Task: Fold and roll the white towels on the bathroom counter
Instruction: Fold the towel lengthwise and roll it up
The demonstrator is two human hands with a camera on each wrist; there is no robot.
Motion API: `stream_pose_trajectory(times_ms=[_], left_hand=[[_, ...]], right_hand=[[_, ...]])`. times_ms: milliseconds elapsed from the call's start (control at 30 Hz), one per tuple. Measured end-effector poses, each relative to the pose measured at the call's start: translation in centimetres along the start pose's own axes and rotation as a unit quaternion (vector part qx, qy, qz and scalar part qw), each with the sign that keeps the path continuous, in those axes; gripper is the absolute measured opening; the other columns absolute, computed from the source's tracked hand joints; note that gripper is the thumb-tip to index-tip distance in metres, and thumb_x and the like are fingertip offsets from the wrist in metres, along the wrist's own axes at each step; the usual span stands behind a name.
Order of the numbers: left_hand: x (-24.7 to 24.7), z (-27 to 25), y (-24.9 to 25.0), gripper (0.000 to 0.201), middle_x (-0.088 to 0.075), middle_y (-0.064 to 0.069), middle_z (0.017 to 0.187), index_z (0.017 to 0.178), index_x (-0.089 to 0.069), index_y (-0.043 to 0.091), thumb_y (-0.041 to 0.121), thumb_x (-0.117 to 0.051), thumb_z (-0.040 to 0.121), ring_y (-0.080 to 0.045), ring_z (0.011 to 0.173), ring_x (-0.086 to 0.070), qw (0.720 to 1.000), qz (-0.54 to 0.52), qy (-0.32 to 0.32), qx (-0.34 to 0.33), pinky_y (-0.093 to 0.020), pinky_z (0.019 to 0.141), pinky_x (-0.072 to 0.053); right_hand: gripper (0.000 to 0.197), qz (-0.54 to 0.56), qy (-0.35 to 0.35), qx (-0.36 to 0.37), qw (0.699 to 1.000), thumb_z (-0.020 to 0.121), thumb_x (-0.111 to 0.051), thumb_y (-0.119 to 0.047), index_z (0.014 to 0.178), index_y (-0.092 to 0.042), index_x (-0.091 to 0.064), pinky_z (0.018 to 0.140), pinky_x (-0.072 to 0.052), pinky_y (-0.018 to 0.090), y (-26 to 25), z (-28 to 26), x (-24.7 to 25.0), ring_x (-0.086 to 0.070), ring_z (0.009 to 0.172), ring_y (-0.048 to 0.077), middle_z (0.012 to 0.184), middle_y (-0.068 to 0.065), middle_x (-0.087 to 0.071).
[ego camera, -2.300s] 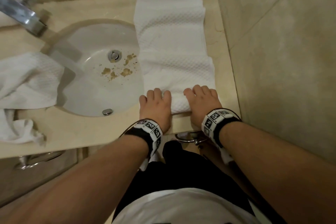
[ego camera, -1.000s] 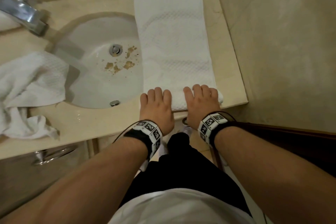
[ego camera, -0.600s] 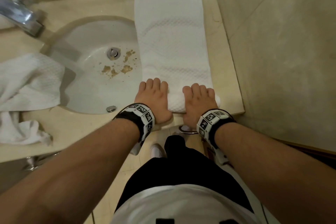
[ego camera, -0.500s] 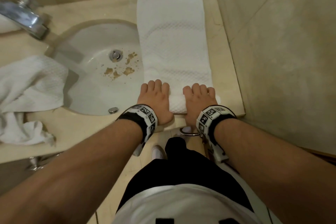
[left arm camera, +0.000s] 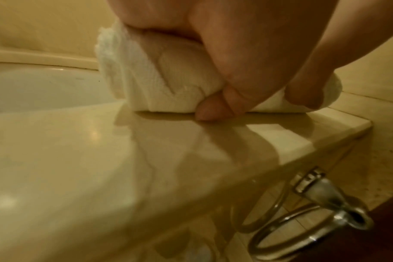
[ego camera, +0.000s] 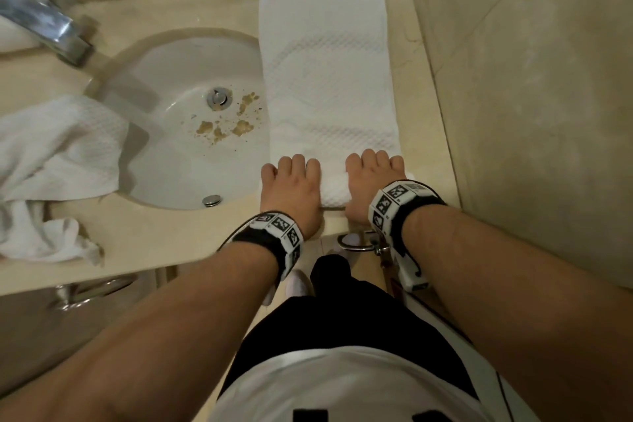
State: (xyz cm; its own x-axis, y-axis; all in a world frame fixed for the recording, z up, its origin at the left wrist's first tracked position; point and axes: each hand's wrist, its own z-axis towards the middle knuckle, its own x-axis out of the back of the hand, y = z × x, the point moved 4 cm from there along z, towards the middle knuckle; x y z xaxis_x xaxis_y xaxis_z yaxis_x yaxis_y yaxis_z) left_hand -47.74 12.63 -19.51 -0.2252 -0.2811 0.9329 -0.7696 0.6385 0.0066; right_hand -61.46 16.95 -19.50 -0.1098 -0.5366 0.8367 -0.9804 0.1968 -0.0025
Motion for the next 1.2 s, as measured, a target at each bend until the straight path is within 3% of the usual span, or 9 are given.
stream_pose_trajectory(times_ms=[100,267,367,500,633,800,900,1033,1200], left_hand=[[-0.3,-1.8,1.1,0.056,-0.049,-0.006,0.112,0.116,-0.044,0.016,0.031,-0.067,0.067,-0.030,0.102,-0.044,1.000,-0.006,-0.013,0.004,-0.045,0.085,-0.031],[0.1,-3.6,2.6,0.061,-0.044,-0.009,0.121,0.123,-0.040,0.014,0.044,-0.053,0.072,-0.032,0.111,-0.041,0.996,-0.038,-0.084,-0.004,-0.048,0.092,-0.031],[0.3,-2.5,2.3,0.068,-0.048,-0.011,0.124,0.124,-0.042,0.014,0.050,-0.041,0.065,-0.034,0.113,-0.043,0.993,-0.045,-0.111,-0.007,-0.048,0.094,-0.032],[0.3,-0.6,1.8,0.065,-0.045,-0.013,0.132,0.130,-0.043,0.014,0.045,-0.057,0.074,-0.035,0.121,-0.041,0.993,-0.022,-0.116,-0.005,-0.046,0.099,-0.033],[0.2,0.2,1.3,0.067,-0.045,-0.012,0.131,0.131,-0.042,0.013,0.040,-0.060,0.072,-0.033,0.119,-0.043,0.994,-0.045,-0.095,0.002,-0.043,0.096,-0.032],[1.0,-2.1,1.5,0.053,-0.048,-0.009,0.111,0.113,-0.047,0.013,0.034,-0.057,0.065,-0.030,0.099,-0.043,0.998,-0.056,-0.019,-0.015,-0.043,0.084,-0.029],[0.6,-3.6,2.0,0.051,-0.050,-0.010,0.104,0.110,-0.052,0.010,0.033,-0.055,0.066,-0.031,0.092,-0.045,0.999,-0.036,0.026,-0.023,-0.044,0.082,-0.033],[1.0,-2.2,1.5,0.056,-0.045,-0.010,0.113,0.116,-0.046,0.013,0.038,-0.056,0.066,-0.031,0.100,-0.042,1.000,-0.016,-0.008,0.000,-0.045,0.084,-0.032],[1.9,0.8,0.7,0.063,-0.042,-0.008,0.117,0.119,-0.040,0.017,0.044,-0.058,0.065,-0.031,0.107,-0.040,0.999,-0.001,-0.043,0.001,-0.045,0.091,-0.034]], right_hand=[[0.058,-0.007,-0.017,0.008,1.000,0.063,-0.059,-0.038,0.115,-0.022,-0.038,0.087,-0.031,0.042,0.4,-1.2,-1.1,-0.042,0.104,0.027,0.114,0.006,-0.044],[0.066,-0.005,-0.043,0.031,0.999,0.069,-0.066,-0.058,0.118,-0.023,-0.039,0.090,-0.032,0.044,1.0,-2.7,-2.4,-0.043,0.107,0.028,0.117,0.006,-0.043],[0.073,-0.008,0.018,0.033,0.999,0.063,-0.072,-0.056,0.115,-0.020,-0.038,0.087,-0.031,0.042,0.7,-3.3,-1.8,-0.043,0.103,0.029,0.115,0.007,-0.043],[0.084,-0.040,0.095,0.043,0.994,0.043,-0.084,-0.052,0.107,-0.016,-0.044,0.075,-0.032,0.041,0.1,-4.5,-1.3,-0.043,0.086,0.027,0.098,0.008,-0.047],[0.086,-0.039,0.145,0.054,0.987,0.051,-0.082,-0.047,0.122,-0.013,-0.050,0.080,-0.035,0.043,-0.1,-5.5,-2.5,-0.044,0.089,0.030,0.103,0.012,-0.048],[0.098,-0.029,0.064,0.029,0.997,0.043,-0.085,-0.053,0.126,-0.020,-0.045,0.079,-0.034,0.041,0.3,-3.6,-2.0,-0.045,0.093,0.030,0.108,0.009,-0.047],[0.092,-0.028,0.015,0.038,0.999,0.057,-0.078,-0.045,0.136,-0.023,-0.035,0.092,-0.036,0.045,0.9,-1.8,-0.3,-0.044,0.111,0.032,0.124,0.010,-0.044],[0.078,-0.005,0.001,0.057,0.998,0.065,-0.058,-0.041,0.138,-0.021,-0.037,0.099,-0.033,0.048,1.0,-0.2,1.3,-0.042,0.117,0.033,0.130,0.012,-0.044],[0.069,-0.001,0.047,0.065,0.997,0.058,-0.060,-0.036,0.121,-0.019,-0.039,0.089,-0.035,0.044,1.2,-0.2,2.6,-0.042,0.103,0.030,0.115,0.009,-0.042]])
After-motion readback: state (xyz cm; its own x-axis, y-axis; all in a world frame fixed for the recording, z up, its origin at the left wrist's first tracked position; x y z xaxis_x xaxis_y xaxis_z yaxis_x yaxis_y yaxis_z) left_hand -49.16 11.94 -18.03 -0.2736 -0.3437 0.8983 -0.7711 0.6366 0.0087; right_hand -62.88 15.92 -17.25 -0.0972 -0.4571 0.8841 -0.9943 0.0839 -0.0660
